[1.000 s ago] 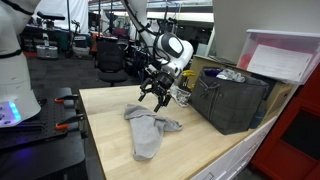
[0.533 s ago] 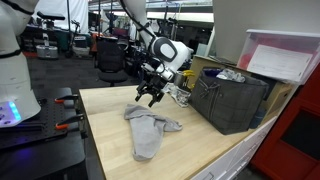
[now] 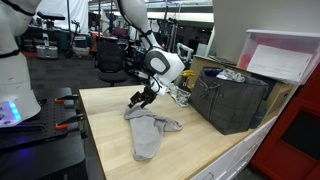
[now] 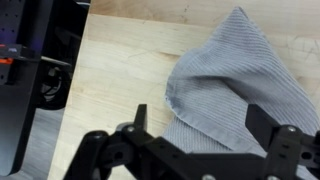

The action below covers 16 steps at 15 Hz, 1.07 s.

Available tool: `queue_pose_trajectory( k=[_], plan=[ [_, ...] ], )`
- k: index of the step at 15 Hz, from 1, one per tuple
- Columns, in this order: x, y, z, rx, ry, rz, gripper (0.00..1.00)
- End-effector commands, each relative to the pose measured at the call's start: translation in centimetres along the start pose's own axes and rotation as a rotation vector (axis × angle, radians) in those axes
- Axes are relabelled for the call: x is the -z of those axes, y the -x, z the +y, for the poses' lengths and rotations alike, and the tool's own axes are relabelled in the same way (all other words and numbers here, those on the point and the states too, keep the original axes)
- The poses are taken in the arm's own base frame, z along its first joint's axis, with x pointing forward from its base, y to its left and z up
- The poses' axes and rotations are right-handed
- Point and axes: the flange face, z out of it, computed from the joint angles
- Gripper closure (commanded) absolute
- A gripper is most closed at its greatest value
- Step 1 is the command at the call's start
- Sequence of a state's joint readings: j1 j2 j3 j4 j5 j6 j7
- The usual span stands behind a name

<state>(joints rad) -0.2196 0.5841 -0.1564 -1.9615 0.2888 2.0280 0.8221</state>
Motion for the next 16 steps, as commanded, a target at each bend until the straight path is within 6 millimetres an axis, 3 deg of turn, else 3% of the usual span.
queue_pose_trajectory(
  k=[1, 10, 16],
  plan=[
    [-0.9, 0.0, 1.8, 0.161, -0.069, -0.097, 0.0],
    [-4.6, -2.0, 4.1, 0.625, -0.117, -0.28, 0.0],
    [-5.9, -2.3, 4.9, 0.765, -0.103, -0.36, 0.0]
  ],
)
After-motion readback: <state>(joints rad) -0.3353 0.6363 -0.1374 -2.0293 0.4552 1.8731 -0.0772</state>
